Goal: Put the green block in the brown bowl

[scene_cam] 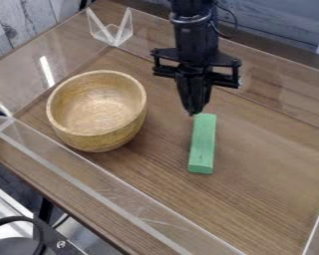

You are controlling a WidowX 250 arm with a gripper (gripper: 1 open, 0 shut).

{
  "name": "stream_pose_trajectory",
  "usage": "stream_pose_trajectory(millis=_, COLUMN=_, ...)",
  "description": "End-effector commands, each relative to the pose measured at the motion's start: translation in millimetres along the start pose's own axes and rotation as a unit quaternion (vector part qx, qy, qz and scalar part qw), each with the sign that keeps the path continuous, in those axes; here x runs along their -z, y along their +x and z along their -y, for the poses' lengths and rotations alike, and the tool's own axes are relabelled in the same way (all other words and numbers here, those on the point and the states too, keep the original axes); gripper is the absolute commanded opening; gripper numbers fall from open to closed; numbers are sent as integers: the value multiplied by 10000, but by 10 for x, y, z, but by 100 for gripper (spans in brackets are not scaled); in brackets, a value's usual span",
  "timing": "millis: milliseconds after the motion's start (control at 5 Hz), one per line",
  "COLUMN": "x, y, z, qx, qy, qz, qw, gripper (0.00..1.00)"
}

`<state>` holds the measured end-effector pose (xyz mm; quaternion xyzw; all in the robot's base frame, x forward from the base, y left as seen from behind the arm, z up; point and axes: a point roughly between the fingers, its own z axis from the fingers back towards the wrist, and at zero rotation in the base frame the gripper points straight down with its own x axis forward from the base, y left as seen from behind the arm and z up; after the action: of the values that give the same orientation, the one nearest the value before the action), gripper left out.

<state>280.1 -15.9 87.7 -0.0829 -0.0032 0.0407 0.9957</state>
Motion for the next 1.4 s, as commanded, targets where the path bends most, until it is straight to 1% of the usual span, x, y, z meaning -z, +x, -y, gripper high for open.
stream_pose_trajectory(millis=0, x=-104, y=147, z=37, qx=15, qy=-34, qz=301, qw=9995, gripper=0)
stream_pose_trajectory(millis=200, x=-110, y=225, z=14, qx=-34, qy=-58, qz=355, qw=9993, gripper=0)
stream_pose_trajectory(millis=600, x=-21, y=294, z=3, qx=-79, qy=-53, qz=361, qw=9993, gripper=0)
stream_pose_trajectory(millis=800, x=-2, y=352, z=-12, qx=-114, qy=-70, qz=394, qw=9991, gripper=0)
stream_pose_trajectory(millis=1200, x=-15, y=481, z=-55, qx=-180, qy=-117, qz=490, qw=9986, gripper=0)
